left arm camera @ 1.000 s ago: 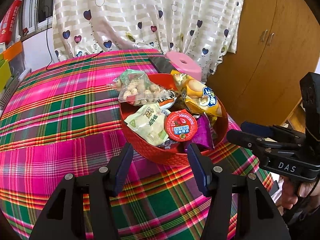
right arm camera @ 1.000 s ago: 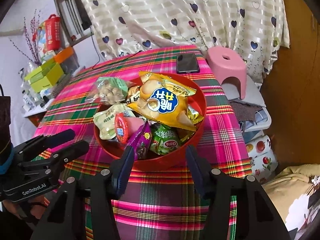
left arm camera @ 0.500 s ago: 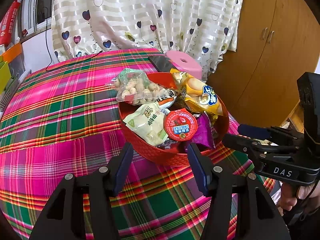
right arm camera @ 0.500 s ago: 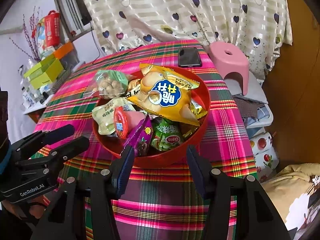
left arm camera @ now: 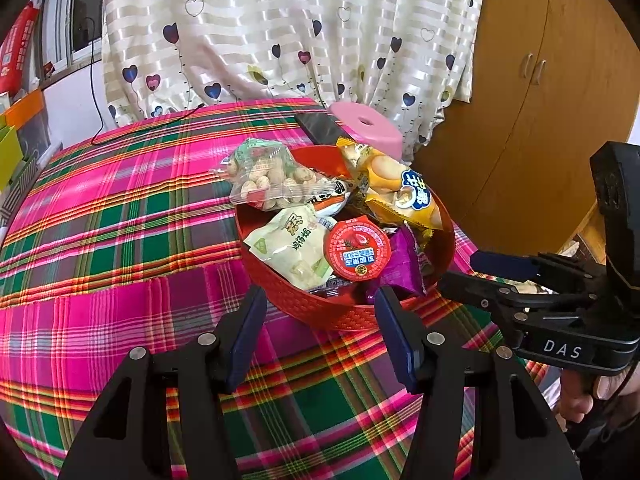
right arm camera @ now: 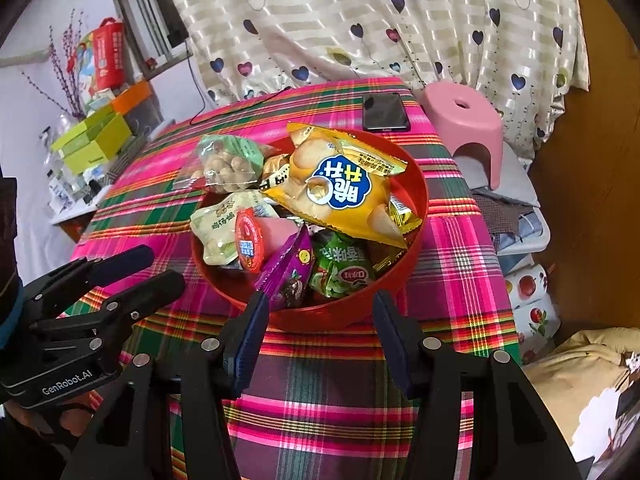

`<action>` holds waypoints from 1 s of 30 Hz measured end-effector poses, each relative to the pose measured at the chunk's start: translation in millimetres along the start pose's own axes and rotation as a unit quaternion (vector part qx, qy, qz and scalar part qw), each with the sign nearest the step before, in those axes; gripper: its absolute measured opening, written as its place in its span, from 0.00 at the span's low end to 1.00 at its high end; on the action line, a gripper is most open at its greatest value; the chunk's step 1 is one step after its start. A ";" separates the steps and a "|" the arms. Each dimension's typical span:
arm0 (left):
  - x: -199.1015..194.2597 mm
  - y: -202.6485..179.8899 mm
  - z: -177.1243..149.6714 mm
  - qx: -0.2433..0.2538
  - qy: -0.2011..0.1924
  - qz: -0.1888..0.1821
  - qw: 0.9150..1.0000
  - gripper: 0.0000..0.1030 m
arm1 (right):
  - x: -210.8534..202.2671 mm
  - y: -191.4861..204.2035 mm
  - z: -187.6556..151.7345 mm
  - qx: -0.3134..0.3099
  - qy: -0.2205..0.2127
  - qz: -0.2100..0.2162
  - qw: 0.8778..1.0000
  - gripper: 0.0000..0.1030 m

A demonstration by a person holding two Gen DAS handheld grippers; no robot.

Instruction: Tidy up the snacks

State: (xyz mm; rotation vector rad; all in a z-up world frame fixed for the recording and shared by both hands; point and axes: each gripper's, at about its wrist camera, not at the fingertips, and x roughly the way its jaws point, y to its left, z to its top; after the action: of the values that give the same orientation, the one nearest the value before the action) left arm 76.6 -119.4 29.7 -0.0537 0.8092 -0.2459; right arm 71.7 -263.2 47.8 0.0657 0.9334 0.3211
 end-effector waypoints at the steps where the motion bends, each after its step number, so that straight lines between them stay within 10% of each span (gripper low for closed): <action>1: -0.5 -0.5 -0.3 0.000 0.000 0.000 1.000 0.56 | -0.1 0.3 -0.1 0.000 0.000 0.000 1.000 0.51; 30: -2.5 -4.7 -3.2 0.005 0.001 -0.003 1.000 0.56 | -2.9 0.3 1.4 -0.003 0.004 0.002 1.000 0.51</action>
State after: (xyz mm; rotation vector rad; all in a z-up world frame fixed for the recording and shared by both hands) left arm 71.6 -123.2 29.9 -0.0470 0.8097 -0.2550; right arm 71.1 -263.6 51.0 0.0612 0.9408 0.3281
